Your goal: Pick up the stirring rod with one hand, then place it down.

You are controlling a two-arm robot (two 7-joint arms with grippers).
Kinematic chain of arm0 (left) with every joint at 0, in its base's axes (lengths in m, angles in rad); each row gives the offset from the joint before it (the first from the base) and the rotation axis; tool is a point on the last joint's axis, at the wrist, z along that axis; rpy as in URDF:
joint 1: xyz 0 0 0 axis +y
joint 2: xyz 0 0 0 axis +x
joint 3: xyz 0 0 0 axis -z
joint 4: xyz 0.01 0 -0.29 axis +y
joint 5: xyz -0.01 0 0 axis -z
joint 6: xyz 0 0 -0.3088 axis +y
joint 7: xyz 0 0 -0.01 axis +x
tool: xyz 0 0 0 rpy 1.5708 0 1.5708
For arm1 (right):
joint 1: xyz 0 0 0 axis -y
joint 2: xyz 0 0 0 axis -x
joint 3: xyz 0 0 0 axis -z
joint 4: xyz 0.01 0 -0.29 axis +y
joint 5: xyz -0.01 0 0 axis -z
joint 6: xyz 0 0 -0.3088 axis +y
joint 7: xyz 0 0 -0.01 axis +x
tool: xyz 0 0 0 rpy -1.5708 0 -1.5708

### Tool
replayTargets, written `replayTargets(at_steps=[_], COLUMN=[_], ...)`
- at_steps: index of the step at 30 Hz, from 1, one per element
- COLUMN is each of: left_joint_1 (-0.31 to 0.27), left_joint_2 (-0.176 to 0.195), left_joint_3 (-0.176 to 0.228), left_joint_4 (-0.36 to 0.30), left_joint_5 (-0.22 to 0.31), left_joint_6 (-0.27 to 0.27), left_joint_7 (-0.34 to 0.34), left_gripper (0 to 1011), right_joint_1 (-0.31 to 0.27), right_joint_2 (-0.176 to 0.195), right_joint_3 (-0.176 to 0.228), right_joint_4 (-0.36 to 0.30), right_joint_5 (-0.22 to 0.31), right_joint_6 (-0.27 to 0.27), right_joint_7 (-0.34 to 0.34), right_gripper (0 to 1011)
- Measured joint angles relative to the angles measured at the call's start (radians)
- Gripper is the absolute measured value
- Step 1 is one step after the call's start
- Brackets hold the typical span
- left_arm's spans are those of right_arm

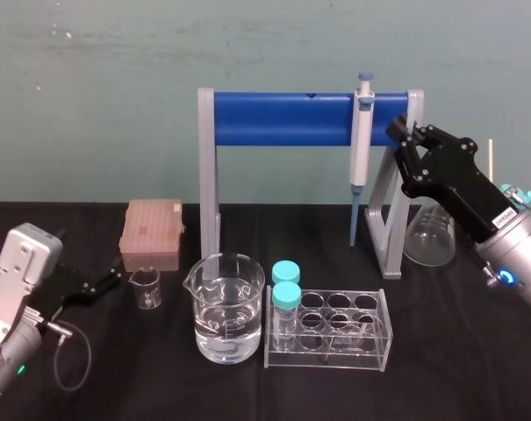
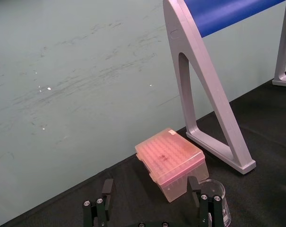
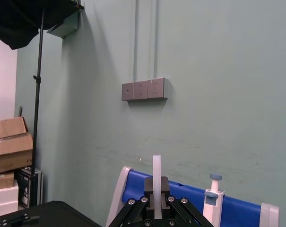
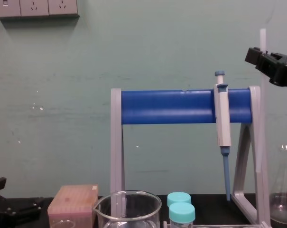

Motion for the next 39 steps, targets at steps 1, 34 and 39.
replayTargets(at_steps=[1,34,39], left_joint_1=[0.0,0.0,0.0], left_joint_2=[0.0,0.0,0.0], left_joint_3=[0.0,0.0,0.0], left_joint_4=[0.0,0.0,0.0], left_joint_5=[0.0,0.0,0.0], left_joint_6=[0.0,0.0,0.0], left_joint_7=[0.0,0.0,0.0], left_gripper=[1000,1000,1000], right_joint_1=[0.0,0.016,0.016], right_joint_2=[-0.001,-0.005,-0.004], right_joint_3=[-0.001,-0.01,-0.009], right_joint_4=[0.001,0.026,0.026], right_joint_5=[0.0,-0.007,-0.006], right_joint_6=[0.001,0.006,0.006], right_joint_7=[0.0,0.009,0.009], right_gripper=[69,69,69])
